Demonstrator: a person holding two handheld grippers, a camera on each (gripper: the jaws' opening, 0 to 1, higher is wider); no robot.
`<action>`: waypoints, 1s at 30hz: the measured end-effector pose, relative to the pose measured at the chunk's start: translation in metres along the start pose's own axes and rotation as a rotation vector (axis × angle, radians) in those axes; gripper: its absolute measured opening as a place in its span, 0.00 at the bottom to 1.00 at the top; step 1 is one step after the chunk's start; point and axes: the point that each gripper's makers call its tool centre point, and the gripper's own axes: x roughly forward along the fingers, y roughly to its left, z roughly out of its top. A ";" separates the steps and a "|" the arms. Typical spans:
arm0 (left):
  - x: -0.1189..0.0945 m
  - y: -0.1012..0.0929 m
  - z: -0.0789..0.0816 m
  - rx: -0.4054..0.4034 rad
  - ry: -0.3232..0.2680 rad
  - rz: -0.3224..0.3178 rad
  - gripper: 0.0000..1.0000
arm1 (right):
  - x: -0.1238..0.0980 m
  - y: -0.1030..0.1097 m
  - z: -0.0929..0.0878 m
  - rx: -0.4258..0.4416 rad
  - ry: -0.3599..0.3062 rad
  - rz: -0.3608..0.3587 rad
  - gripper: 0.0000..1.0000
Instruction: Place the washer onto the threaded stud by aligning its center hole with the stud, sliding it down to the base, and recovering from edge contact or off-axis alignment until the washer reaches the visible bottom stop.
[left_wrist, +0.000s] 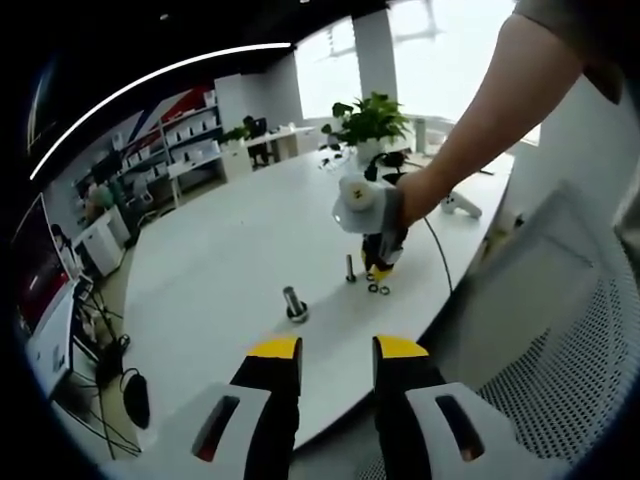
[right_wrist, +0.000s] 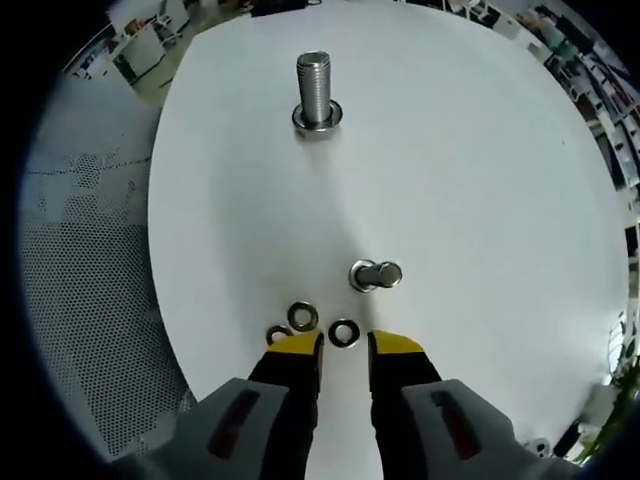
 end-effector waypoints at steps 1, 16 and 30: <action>0.000 0.000 0.000 0.000 0.000 0.000 0.26 | 0.000 0.002 0.000 0.004 0.000 0.011 0.18; 0.001 0.000 -0.001 0.000 0.007 -0.002 0.26 | 0.000 -0.001 0.002 -0.050 0.047 0.025 0.16; 0.001 0.002 -0.002 -0.007 0.011 0.007 0.25 | -0.002 -0.001 0.002 -0.012 0.101 -0.003 0.14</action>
